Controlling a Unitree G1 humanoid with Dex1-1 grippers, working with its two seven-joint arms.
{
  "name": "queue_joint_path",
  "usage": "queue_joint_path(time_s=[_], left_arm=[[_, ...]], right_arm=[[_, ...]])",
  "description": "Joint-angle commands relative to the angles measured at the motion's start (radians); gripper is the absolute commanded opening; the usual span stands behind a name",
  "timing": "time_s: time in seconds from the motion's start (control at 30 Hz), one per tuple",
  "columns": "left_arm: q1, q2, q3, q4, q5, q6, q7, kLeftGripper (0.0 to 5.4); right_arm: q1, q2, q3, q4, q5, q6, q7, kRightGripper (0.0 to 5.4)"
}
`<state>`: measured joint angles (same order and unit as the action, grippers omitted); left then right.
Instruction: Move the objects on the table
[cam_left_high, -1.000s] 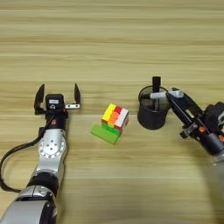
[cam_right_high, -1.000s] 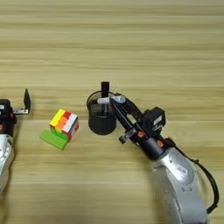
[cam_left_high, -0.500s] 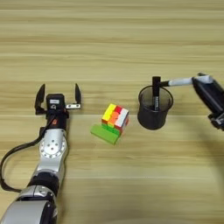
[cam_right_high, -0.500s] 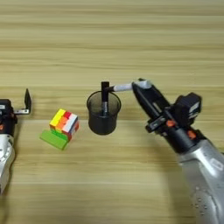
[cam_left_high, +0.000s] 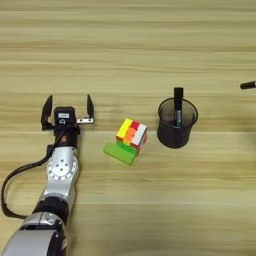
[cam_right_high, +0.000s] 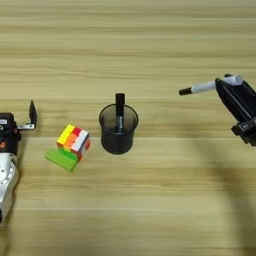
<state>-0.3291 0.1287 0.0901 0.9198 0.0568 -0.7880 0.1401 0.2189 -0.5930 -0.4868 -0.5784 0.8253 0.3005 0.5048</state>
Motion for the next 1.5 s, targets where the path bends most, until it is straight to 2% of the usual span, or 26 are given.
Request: queue_joint_path(time_s=[0.03, 0.1, 0.17, 0.3, 0.43, 0.63, 0.87, 1.03, 1.3, 1.5], left_arm=[[0.009, -0.009, -0.008, -0.015, 0.015, 0.027, 0.007, 5.40], [0.010, -0.011, -0.009, -0.020, 0.018, 0.030, 0.010, 5.40], [0.012, -0.012, -0.009, -0.025, 0.020, 0.033, 0.011, 5.40], [0.016, -0.014, -0.009, -0.035, 0.023, 0.039, 0.012, 5.40], [0.018, -0.015, -0.010, -0.041, 0.024, 0.042, 0.012, 5.40], [0.019, -0.015, -0.011, -0.047, 0.025, 0.048, 0.012, 5.40], [0.019, -0.014, -0.012, -0.049, 0.027, 0.053, 0.014, 5.40], [0.019, -0.013, -0.013, -0.049, 0.025, 0.054, 0.013, 5.40], [0.020, -0.011, -0.014, -0.049, 0.024, 0.054, 0.014, 5.40], [0.021, -0.008, -0.013, -0.047, 0.022, 0.053, 0.011, 5.40]], right_arm=[[0.026, -0.059, -0.028, -0.028, 0.015, 0.079, 0.003, 0.74], [0.046, -0.085, -0.031, -0.031, 0.015, 0.119, 0.014, 0.74], [0.065, -0.105, -0.044, -0.031, 0.045, 0.173, 0.017, 0.74], [0.083, -0.138, -0.069, -0.010, 0.140, 0.299, 0.001, 0.74], [0.094, -0.164, -0.086, 0.004, 0.209, 0.397, -0.004, 0.74], [0.098, -0.174, -0.077, 0.010, 0.260, 0.479, 0.002, 0.74], [0.071, -0.180, -0.045, 0.061, 0.231, 0.521, -0.004, 0.74], [0.043, -0.184, 0.014, 0.111, 0.191, 0.543, 0.015, 0.74], [-0.051, -0.174, 0.128, 0.257, 0.095, 0.563, 0.034, 0.74], [-0.103, -0.142, 0.188, 0.309, 0.003, 0.514, 0.015, 0.74]])
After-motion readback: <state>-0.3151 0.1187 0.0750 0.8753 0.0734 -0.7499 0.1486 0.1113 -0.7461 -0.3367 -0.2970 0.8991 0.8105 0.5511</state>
